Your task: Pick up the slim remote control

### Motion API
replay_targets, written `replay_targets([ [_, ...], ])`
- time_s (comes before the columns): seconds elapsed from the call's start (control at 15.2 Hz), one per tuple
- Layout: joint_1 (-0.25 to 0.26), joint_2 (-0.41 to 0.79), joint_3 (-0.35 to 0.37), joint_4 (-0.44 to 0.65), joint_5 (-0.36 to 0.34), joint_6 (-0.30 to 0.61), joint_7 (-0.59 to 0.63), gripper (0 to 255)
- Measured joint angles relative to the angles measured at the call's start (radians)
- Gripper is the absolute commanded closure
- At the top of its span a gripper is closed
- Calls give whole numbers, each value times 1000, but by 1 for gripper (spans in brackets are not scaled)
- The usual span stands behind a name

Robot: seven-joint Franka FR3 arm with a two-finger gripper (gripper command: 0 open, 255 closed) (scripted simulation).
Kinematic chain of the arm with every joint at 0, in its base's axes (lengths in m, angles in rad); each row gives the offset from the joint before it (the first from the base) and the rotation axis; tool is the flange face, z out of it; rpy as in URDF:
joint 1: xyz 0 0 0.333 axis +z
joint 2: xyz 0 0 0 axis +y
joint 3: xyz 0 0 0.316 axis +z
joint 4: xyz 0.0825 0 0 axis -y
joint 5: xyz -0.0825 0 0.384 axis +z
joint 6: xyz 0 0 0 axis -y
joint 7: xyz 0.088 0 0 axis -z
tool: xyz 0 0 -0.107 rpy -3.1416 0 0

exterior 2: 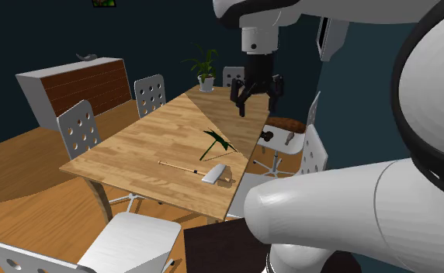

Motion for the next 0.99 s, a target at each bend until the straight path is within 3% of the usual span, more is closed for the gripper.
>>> replay_targets([
  [0.4,-9,105,32,-34,31,122,80,0],
  [0.99,-27,431,96,-9,80,393,254,0],
])
